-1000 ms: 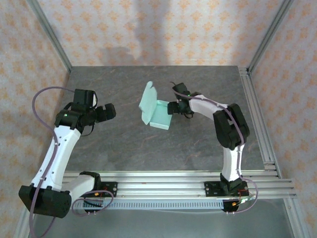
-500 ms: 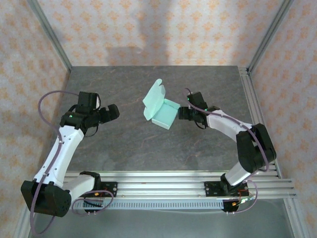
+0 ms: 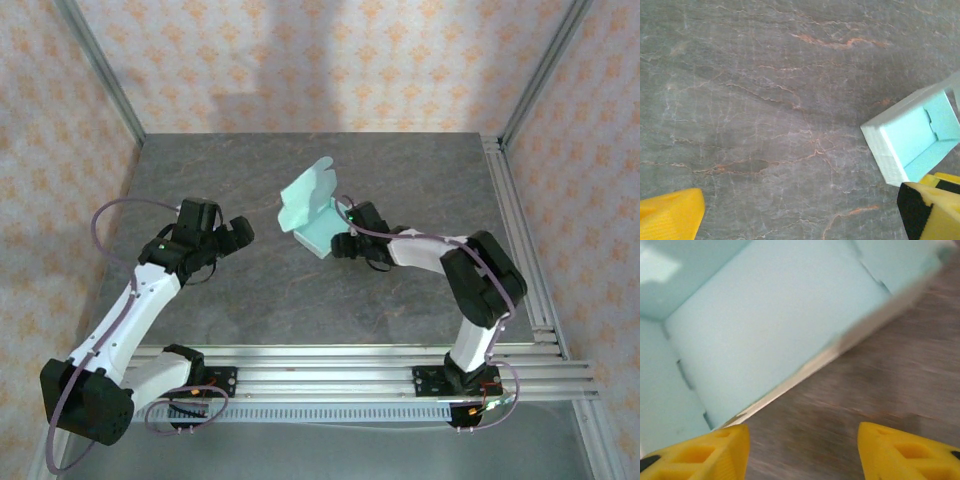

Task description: Fold the paper box

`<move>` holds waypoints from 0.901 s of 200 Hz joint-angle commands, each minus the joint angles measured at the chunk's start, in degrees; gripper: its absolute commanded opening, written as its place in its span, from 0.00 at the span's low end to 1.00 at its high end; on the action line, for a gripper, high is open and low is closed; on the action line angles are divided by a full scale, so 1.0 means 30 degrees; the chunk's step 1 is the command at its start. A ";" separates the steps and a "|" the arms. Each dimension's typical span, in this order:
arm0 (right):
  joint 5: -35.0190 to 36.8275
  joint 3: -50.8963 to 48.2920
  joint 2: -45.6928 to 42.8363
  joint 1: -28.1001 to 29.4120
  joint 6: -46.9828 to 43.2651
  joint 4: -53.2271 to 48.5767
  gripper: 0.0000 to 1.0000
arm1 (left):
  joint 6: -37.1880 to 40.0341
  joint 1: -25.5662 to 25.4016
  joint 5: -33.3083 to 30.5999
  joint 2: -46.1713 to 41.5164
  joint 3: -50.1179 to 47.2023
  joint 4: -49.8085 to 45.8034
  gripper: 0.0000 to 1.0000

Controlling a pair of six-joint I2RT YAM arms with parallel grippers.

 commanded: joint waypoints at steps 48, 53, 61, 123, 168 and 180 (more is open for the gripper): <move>0.0999 0.0439 -0.3095 0.0366 -0.2593 -0.0709 0.76 | -0.1322 -0.0608 -0.1375 0.0003 -0.0495 0.0882 1.00; 0.1242 0.0545 -0.3440 0.0083 -0.2877 -0.1388 0.77 | -0.1373 -0.0613 -0.1432 -0.0003 -0.0576 0.0962 1.00; 0.1613 0.0874 -0.3728 -0.0443 -0.3268 -0.2418 0.77 | -0.1432 -0.0622 -0.1492 -0.0028 -0.0671 0.1134 1.00; 0.3489 0.6750 0.0468 -0.1621 -0.3500 -0.7667 0.55 | -0.1099 -0.0641 -0.2135 0.0033 -0.0720 0.1252 1.00; 0.3283 0.9088 0.3155 -0.1020 -0.3389 -0.8087 0.50 | -0.0434 -0.0637 -0.2690 -0.0145 -0.0765 0.0472 1.00; 0.3440 0.9473 0.3701 -0.0902 -0.3390 -0.8216 0.49 | -0.0256 -0.0612 -0.2698 -0.0165 -0.0706 0.0322 1.00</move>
